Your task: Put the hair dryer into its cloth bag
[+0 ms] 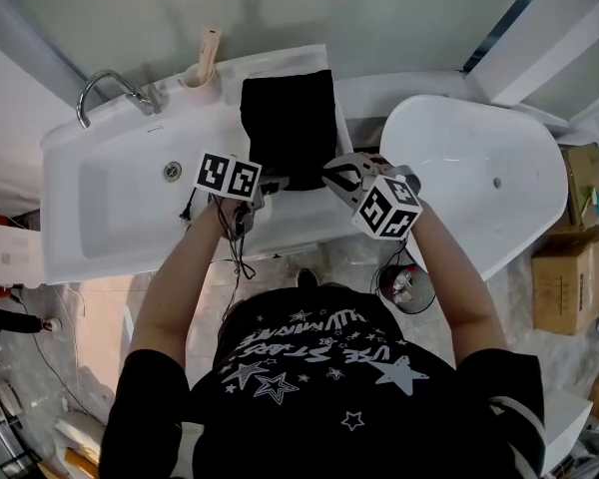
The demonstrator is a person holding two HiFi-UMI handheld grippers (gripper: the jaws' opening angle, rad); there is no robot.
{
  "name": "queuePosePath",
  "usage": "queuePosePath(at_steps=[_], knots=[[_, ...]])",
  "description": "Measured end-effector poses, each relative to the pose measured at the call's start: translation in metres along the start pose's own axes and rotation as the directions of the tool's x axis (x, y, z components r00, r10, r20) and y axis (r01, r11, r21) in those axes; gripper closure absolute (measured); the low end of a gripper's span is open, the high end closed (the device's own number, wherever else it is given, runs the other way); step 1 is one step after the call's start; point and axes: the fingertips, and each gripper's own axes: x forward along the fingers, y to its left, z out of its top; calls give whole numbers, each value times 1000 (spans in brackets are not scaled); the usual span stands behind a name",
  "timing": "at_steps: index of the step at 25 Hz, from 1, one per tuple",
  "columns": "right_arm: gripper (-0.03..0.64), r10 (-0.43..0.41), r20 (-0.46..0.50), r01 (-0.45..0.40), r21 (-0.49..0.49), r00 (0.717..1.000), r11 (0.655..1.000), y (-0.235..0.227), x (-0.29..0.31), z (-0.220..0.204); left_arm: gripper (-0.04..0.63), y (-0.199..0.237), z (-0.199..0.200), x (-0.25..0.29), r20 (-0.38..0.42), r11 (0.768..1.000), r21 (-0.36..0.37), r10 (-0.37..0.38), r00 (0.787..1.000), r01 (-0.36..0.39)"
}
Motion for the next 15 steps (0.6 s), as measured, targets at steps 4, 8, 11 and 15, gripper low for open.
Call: queuePosePath(at_steps=[4, 8, 11, 15], knots=[[604, 13, -2, -13, 11, 1000, 1000, 4, 1, -7, 399, 5, 5, 5, 16, 999, -34, 24, 1000, -23], [604, 10, -4, -9, 38, 1000, 999, 3, 3, -15, 399, 15, 6, 12, 14, 996, -65, 66, 998, -65], [604, 0, -5, 0, 66, 1000, 998, 3, 3, -20, 399, 18, 10, 16, 21, 992, -75, 99, 995, -97], [604, -22, -29, 24, 90, 999, 996, 3, 7, -33, 399, 20, 12, 22, 26, 988, -89, 126, 992, -123]])
